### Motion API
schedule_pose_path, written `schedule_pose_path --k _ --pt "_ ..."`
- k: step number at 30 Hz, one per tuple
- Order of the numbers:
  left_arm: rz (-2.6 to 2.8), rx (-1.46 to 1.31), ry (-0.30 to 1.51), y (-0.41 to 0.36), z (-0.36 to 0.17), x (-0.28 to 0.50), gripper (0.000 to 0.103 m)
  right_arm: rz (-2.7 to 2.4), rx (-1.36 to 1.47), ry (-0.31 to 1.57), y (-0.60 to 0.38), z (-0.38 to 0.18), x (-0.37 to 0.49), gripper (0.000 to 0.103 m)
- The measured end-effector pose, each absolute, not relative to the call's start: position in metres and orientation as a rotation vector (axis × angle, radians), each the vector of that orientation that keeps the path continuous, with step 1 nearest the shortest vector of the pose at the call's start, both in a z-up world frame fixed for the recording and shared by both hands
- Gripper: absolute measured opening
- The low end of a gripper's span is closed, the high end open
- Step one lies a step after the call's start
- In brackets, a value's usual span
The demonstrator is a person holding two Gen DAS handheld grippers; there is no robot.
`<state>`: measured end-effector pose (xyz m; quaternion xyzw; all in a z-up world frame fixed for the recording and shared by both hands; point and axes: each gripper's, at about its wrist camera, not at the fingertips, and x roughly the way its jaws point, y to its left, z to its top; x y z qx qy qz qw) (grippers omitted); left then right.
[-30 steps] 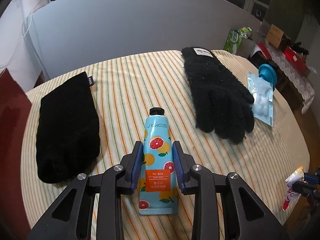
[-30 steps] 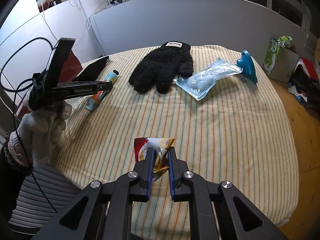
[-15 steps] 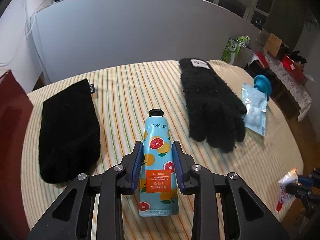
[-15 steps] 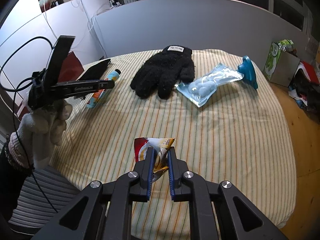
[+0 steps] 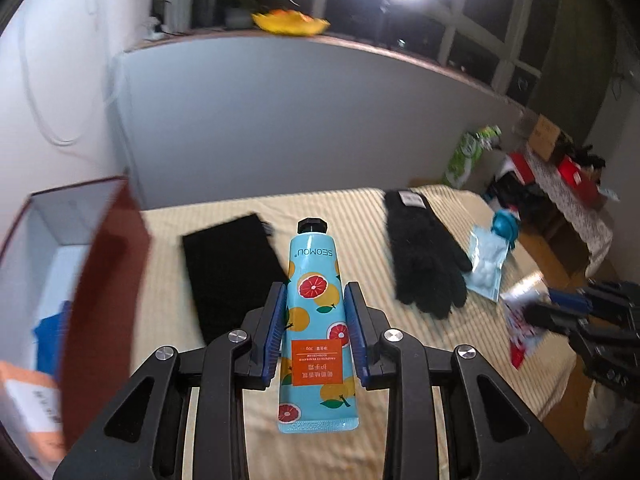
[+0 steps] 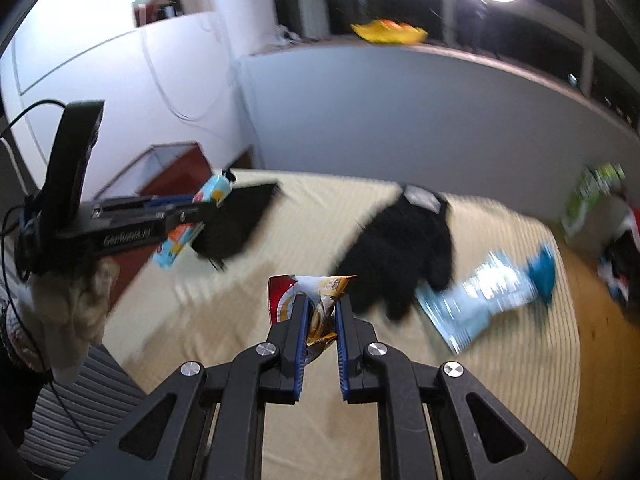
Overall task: Organize soft objects
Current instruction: 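Drop the grapefruit tube from the left tool while the right tool drops the coffee packet into the red box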
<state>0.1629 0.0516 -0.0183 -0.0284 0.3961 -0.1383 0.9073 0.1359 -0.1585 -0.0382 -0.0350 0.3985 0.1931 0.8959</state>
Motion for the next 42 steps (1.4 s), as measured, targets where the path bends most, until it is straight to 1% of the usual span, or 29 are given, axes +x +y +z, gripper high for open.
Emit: schedule_pose_path --k 5,9,14,19,28,34,40,42 --pt "-0.193 -0.076 0.772 0.106 0.007 0.148 0.028 0.507 -0.101 0.762 -0.1 -0.006 0.161 0.012" --pt "-0.116 -0.102 0.765 0.151 0.017 0.138 0.028 0.593 -0.12 0.735 -0.048 0.011 0.181 0.012" --pt "-0.025 -0.12 0.773 0.198 0.016 0.131 0.028 0.684 -0.148 0.73 0.018 0.02 0.202 0.012" --pt "0.031 -0.142 0.79 0.227 0.008 0.127 0.028 0.75 -0.18 0.747 0.077 0.015 0.221 0.012" --pt "0.072 -0.174 0.821 0.249 -0.008 0.136 0.028 0.794 -0.226 0.826 0.154 -0.016 0.259 0.012" --pt "0.07 -0.176 0.835 0.251 -0.015 0.149 0.028 0.795 -0.233 0.88 0.174 -0.036 0.279 0.012" --pt "0.065 -0.161 0.837 0.249 -0.016 0.152 0.029 0.786 -0.239 0.888 0.18 -0.041 0.287 0.013" --pt "0.068 -0.154 0.835 0.249 -0.016 0.151 0.029 0.785 -0.235 0.893 0.18 -0.041 0.289 0.019"
